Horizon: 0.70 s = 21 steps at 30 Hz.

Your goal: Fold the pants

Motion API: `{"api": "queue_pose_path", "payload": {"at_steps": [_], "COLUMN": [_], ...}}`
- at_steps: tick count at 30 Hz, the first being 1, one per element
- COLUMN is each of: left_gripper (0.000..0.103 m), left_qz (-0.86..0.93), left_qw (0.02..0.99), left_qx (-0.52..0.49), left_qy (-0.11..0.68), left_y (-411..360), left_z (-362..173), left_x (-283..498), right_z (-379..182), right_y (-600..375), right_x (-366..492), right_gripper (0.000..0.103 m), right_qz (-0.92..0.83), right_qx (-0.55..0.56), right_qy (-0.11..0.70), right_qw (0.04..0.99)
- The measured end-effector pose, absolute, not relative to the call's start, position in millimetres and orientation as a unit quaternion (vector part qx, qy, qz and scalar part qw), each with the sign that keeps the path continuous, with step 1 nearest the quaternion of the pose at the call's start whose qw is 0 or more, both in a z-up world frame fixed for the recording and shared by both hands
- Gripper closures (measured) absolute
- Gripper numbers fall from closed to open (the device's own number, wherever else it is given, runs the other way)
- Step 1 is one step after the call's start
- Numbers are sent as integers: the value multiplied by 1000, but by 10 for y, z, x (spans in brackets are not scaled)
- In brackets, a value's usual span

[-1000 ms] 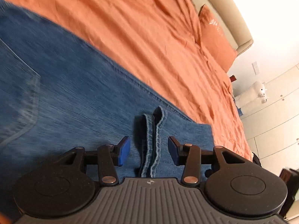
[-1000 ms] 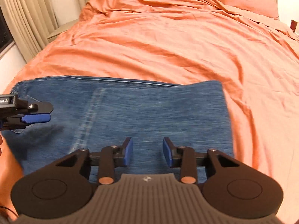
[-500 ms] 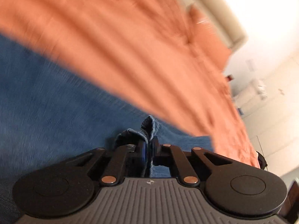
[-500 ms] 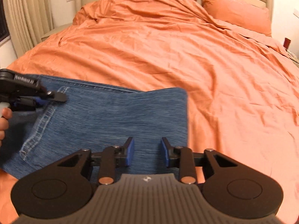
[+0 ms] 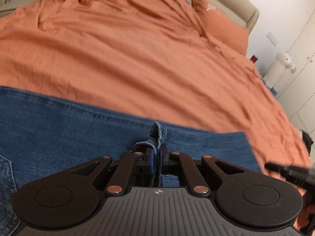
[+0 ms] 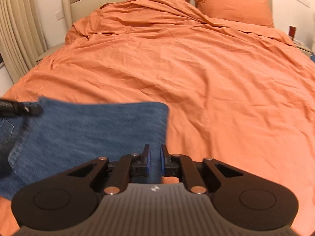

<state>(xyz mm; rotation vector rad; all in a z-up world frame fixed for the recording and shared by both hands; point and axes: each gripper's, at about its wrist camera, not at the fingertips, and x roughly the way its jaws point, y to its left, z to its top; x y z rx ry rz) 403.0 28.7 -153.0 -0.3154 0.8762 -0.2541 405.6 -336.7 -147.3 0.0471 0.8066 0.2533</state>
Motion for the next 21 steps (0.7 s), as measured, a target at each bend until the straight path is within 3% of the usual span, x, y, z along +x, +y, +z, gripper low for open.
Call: {"api": "queue_pose_path", "payload": {"at_steps": [10,13,15,17,21], "left_gripper": [93,86,71,64,62], "left_qz": [-104,-92,-72,-61,-66], "left_qw": [873,880,886,898,899], "left_qx": [-168,-141,-120,-98,-84], "left_qy": [445,445,441,425,425], "left_y": [343,267,214,180,119], "left_z": [-1816,-1731,-1603,-1467,-1279], "left_x": [4093,4054,3965,3817,3536], "right_z": [-1973,-1954,-1867,-1746,-1567], "right_y": [-3222,-3201,-3132,-3078,-3000], "right_x": [4824,4784,4699,4516,4077], "right_gripper": [103,103,103,100,99], "right_qz": [101,100,102,116,153], "right_qx": [43,33,-2,-36,-68], "right_qy": [453,450,443,420,411], "right_qw": [885,887,891,899,896]}}
